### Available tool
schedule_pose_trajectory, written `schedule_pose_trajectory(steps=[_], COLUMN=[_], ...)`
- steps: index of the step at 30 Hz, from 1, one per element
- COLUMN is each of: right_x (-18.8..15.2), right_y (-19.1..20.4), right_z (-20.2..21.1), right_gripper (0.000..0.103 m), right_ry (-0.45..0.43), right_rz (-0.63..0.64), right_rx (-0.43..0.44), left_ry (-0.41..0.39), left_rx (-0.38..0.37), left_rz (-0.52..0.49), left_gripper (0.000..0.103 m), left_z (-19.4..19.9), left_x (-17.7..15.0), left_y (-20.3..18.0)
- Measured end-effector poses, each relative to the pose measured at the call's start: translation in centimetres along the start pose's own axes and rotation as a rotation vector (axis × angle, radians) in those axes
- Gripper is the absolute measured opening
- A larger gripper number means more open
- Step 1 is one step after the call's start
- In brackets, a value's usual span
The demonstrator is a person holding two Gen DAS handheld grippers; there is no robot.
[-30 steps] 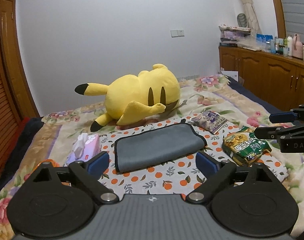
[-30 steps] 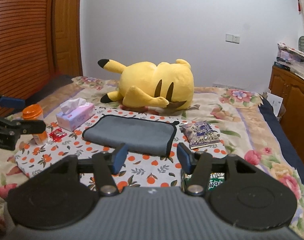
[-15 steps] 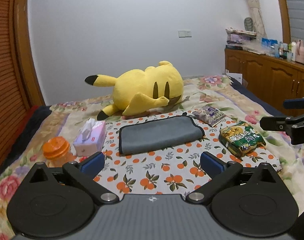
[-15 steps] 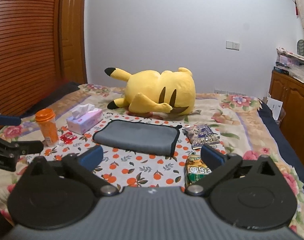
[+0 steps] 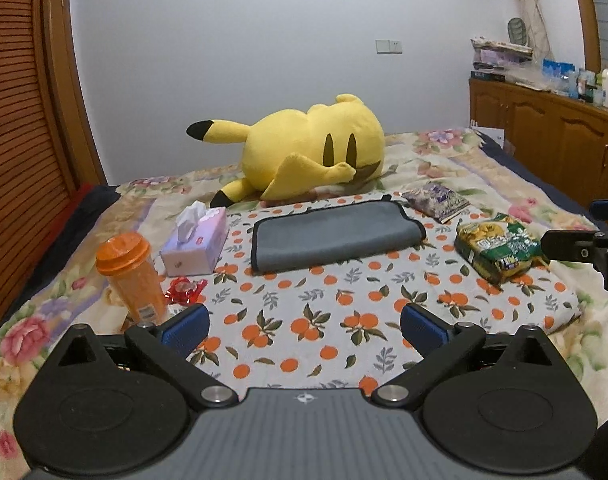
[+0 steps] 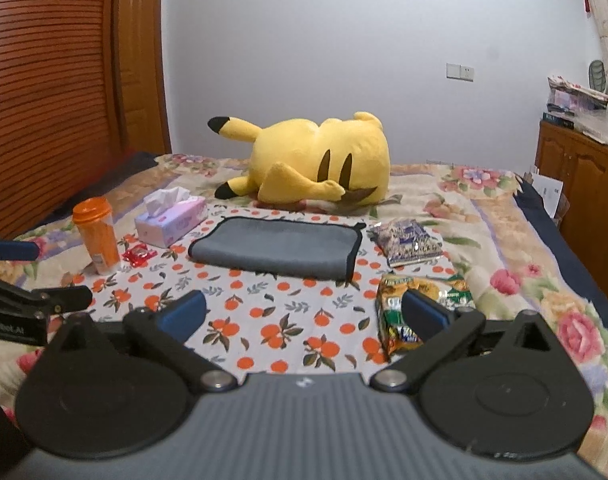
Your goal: Fold towel
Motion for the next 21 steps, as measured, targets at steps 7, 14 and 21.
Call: schedule_pose_trajectory(steps=[7,14,21], right_x=[-1.4,-2.3,-3.1], right_y=[0.4,0.2,0.0], right_z=[-0.6,-1.0,-1.9], right_gripper=[0.103,0.103,0.103], right_ry=[0.025,0.042,0.068], right_rz=[-0.003,-0.022,-0.033], right_rx=[-0.015,-0.023,-0.044], left_ry=[0.021,0.036,0.048], left_rx=[0.005,0.006,0.005], left_rz=[0.04,0.057,0.074], left_gripper=[0.103,0.103,0.103], left_z=[-0.9,-1.6,-2.1], left_x=[-1.6,-2.7,-3.6], left_y=[0.3,0.6,0.9])
Point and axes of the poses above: each gripper's, at about its wrist camera, not at the fingertips, and z roughly against the way its jaws point, y to its left, x to its top, the point moved 3 cm from there along -z, roughly the way its jaws point, and after that the axes turned 2 degrees about y, right-handed, at the moved point
